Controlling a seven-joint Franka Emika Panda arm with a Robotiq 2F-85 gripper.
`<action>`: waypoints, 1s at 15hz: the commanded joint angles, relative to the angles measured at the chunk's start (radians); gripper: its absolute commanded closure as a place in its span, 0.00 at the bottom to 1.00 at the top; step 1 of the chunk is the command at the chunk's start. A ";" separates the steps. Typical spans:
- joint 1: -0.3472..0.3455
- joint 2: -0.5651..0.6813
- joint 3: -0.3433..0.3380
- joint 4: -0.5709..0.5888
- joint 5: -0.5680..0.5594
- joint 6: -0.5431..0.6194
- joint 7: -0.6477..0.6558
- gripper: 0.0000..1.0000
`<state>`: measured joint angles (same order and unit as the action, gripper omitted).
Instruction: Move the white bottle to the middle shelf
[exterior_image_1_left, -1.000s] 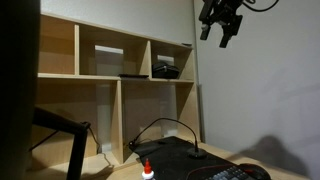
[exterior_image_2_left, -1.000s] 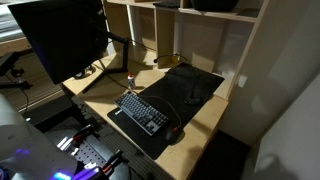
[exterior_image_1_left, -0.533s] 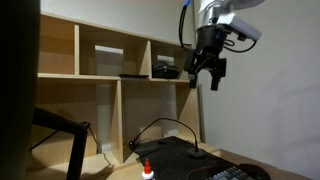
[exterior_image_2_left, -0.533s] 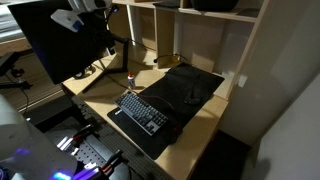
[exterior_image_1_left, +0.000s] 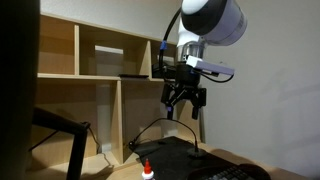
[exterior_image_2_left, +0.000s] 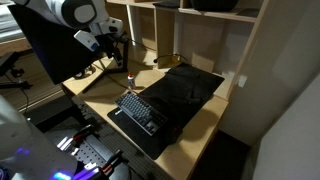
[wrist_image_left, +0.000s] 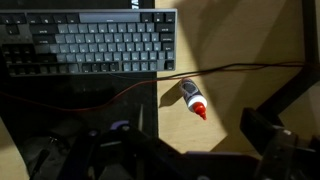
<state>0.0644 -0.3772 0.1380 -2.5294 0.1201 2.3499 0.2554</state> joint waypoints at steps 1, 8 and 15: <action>-0.001 0.035 0.005 0.019 -0.022 -0.030 0.004 0.00; 0.015 0.363 0.081 0.061 -0.086 0.333 0.181 0.00; 0.037 0.350 0.054 0.046 -0.130 0.297 0.198 0.00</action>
<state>0.0894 -0.0484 0.2092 -2.4962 0.0252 2.6693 0.4445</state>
